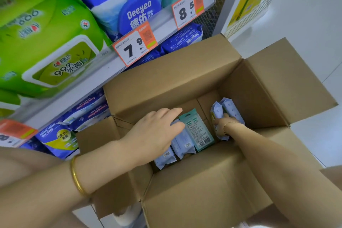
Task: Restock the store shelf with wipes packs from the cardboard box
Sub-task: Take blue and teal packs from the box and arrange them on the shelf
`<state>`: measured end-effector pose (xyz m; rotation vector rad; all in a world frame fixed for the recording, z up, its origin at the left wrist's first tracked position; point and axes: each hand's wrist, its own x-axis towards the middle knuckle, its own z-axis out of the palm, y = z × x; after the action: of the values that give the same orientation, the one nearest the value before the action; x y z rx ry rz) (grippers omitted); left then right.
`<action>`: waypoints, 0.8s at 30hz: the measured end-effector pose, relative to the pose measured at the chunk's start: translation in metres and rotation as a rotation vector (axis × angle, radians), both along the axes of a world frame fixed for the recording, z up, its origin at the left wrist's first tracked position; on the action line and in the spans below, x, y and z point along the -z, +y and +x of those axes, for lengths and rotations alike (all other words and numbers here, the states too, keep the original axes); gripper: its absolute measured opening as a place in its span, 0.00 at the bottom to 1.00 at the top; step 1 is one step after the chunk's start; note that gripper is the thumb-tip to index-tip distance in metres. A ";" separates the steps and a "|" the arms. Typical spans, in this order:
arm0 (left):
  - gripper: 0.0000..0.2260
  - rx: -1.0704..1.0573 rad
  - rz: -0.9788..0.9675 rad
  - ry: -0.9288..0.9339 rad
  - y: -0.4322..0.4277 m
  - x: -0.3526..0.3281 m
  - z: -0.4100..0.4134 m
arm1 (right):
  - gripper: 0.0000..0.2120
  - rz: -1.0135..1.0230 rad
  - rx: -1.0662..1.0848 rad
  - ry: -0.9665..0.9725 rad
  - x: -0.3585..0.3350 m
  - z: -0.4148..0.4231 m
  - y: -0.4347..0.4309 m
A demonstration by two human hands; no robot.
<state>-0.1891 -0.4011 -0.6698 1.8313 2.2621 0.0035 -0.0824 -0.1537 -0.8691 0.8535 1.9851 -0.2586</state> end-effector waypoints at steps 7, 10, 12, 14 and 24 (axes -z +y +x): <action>0.21 -0.060 -0.029 -0.049 0.002 -0.007 -0.005 | 0.07 -0.253 0.035 0.493 -0.079 -0.018 0.003; 0.24 -0.187 -0.037 -0.168 0.005 -0.021 -0.009 | 0.14 -0.560 0.074 0.549 -0.135 -0.029 0.001; 0.27 -0.277 0.053 -0.278 0.006 -0.035 -0.012 | 0.15 -0.734 0.048 0.561 -0.176 -0.037 -0.008; 0.31 -0.381 0.125 -0.446 0.002 -0.051 -0.017 | 0.12 -0.863 -0.023 0.615 -0.218 -0.045 -0.022; 0.26 -0.673 0.419 -0.623 -0.077 -0.193 -0.038 | 0.11 -1.026 -0.395 1.014 -0.388 -0.082 -0.092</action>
<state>-0.2270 -0.4776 -0.4766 0.8953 2.3491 1.0588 -0.1641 -0.2460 -0.4810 -0.4469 2.3562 -1.5261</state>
